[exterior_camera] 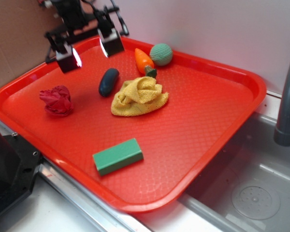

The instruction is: Grab the plastic pickle.

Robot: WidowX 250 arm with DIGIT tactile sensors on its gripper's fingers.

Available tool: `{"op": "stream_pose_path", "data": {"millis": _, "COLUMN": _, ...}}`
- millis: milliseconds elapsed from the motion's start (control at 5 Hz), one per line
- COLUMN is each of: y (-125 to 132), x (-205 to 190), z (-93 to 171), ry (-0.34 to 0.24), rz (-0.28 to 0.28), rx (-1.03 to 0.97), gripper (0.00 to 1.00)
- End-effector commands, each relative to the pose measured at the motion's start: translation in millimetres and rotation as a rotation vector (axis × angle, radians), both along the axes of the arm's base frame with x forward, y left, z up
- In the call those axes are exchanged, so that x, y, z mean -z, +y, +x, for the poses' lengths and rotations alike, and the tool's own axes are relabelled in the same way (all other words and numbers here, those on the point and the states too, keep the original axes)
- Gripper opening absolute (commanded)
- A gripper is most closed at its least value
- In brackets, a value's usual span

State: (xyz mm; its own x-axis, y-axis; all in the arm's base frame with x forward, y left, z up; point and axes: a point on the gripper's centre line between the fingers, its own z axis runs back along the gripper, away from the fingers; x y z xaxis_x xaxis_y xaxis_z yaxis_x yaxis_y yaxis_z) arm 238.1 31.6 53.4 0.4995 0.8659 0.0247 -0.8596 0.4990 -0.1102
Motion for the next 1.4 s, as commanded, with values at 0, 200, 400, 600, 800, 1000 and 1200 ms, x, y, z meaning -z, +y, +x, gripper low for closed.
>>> {"op": "stream_pose_path", "data": {"millis": 0, "y": -4, "x": 17, "z": 18, "ry": -0.050, "rz": 0.022, "rx": 0.021, "gripper": 1.00}}
{"op": "stream_pose_path", "data": {"millis": 200, "y": -7, "x": 24, "z": 19, "ry": -0.043, "rz": 0.027, "rx": 0.033, "gripper": 1.00}}
{"op": "stream_pose_path", "data": {"millis": 400, "y": -10, "x": 30, "z": 20, "ry": -0.043, "rz": 0.040, "rx": 0.030, "gripper": 0.00}}
{"op": "stream_pose_path", "data": {"millis": 600, "y": -10, "x": 32, "z": 20, "ry": -0.030, "rz": 0.055, "rx": 0.021, "gripper": 0.00}}
{"op": "stream_pose_path", "data": {"millis": 800, "y": -11, "x": 29, "z": 16, "ry": -0.020, "rz": 0.058, "rx": 0.020, "gripper": 0.00}}
{"op": "stream_pose_path", "data": {"millis": 1000, "y": -11, "x": -3, "z": 8, "ry": -0.006, "rz": 0.032, "rx": 0.144, "gripper": 0.00}}
{"op": "stream_pose_path", "data": {"millis": 1200, "y": -11, "x": -41, "z": 2, "ry": 0.022, "rz": 0.036, "rx": 0.356, "gripper": 0.00}}
